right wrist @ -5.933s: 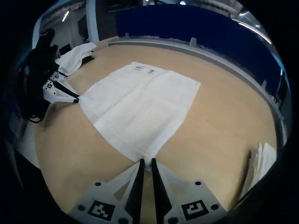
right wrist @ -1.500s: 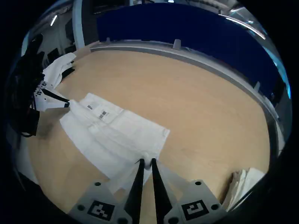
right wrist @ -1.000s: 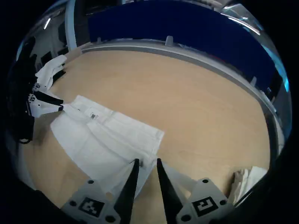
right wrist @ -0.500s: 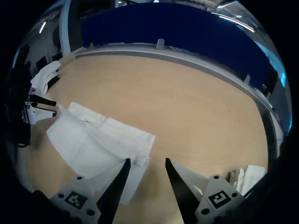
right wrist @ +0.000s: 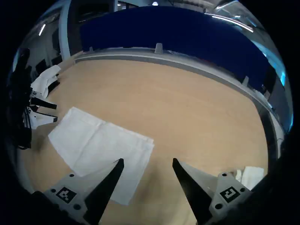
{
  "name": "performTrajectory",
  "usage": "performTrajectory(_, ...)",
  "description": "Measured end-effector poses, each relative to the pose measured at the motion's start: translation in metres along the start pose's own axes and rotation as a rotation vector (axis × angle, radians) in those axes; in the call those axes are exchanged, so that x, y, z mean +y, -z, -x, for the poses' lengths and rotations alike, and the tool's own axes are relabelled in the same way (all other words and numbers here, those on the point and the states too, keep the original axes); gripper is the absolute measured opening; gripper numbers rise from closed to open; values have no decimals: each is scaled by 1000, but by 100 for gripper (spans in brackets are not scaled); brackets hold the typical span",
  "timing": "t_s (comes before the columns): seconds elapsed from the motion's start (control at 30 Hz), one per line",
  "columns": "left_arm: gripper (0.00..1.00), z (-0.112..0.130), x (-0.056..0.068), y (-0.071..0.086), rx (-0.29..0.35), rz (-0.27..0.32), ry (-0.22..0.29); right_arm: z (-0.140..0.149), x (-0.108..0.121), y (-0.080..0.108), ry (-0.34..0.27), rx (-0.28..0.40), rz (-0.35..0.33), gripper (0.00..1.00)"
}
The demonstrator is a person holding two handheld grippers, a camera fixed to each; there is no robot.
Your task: Fold towel
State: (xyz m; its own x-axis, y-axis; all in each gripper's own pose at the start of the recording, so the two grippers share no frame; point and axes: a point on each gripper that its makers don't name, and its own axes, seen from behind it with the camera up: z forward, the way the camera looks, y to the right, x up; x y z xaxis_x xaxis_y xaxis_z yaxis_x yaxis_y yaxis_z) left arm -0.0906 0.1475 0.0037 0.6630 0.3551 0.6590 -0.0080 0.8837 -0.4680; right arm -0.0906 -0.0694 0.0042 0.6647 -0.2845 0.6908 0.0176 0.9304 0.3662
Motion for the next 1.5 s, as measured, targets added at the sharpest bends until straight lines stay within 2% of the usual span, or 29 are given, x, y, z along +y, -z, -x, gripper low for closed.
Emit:
performTrajectory(0.5, 80, 2, -4, 12, 1, -11, 11, 11, -10, 10, 12, -8, -14, 100)
performTrajectory(0.8, 80, 18, -6, 26, -5, -32, 33, 20, -16, 16, 25, -19, -23, 100)
performTrajectory(1.2, 80, 38, -4, 42, -13, -47, 58, 36, -24, 26, 1, -24, -34, 100)
performTrajectory(1.5, 80, 50, -9, 59, -12, -89, 80, 44, -38, 29, 91, -47, -111, 100)
